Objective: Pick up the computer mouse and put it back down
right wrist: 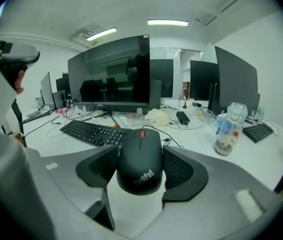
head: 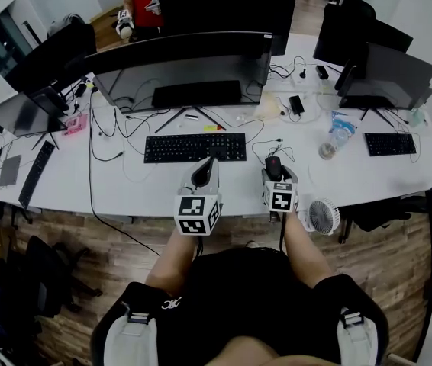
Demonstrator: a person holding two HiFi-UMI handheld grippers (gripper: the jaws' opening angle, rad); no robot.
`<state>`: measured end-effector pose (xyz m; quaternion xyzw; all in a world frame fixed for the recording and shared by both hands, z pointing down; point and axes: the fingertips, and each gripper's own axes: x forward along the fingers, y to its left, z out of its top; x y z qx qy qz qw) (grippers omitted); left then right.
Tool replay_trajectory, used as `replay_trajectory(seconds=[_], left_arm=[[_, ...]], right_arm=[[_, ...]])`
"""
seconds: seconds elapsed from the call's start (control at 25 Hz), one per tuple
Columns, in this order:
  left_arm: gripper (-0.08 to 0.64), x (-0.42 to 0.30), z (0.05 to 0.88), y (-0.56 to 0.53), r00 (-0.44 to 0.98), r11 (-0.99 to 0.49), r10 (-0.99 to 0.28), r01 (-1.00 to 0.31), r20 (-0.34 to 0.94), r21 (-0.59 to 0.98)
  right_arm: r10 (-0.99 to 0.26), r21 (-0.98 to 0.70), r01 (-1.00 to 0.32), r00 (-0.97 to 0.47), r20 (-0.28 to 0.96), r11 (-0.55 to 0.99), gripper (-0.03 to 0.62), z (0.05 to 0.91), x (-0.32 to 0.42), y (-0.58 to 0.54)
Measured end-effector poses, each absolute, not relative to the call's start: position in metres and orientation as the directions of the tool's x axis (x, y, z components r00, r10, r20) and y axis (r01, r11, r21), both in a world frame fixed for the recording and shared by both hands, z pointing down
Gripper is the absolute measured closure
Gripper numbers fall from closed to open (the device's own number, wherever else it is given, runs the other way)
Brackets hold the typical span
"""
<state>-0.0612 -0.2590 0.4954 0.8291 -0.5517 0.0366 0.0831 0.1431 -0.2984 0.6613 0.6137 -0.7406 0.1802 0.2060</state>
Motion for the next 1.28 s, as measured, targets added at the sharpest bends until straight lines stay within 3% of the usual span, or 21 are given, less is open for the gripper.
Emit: replay_trajectory(seconds=[0.72, 1.0, 1.28], left_arm=[[0.508, -0.045, 0.491, -0.261, 0.43, -0.419, -0.893, -0.902, 0.132, 0.106], [0.508, -0.047, 0.493, -0.262, 0.431, -0.419, -0.893, -0.901, 0.133, 0.108], [0.508, -0.047, 0.494, -0.264, 0.431, -0.419, -0.892, -0.901, 0.135, 0.109]], right_arm=[[-0.977, -0.002, -0.983, -0.184, 0.111, 0.185, 0.324, 0.471, 0.141, -0.303], [-0.98, 0.004, -0.981, -0.193, 0.047, 0.193, 0.324, 0.442, 0.136, -0.299], [-0.979, 0.001, -0.982, -0.189, 0.07, 0.19, 0.324, 0.452, 0.137, -0.302]])
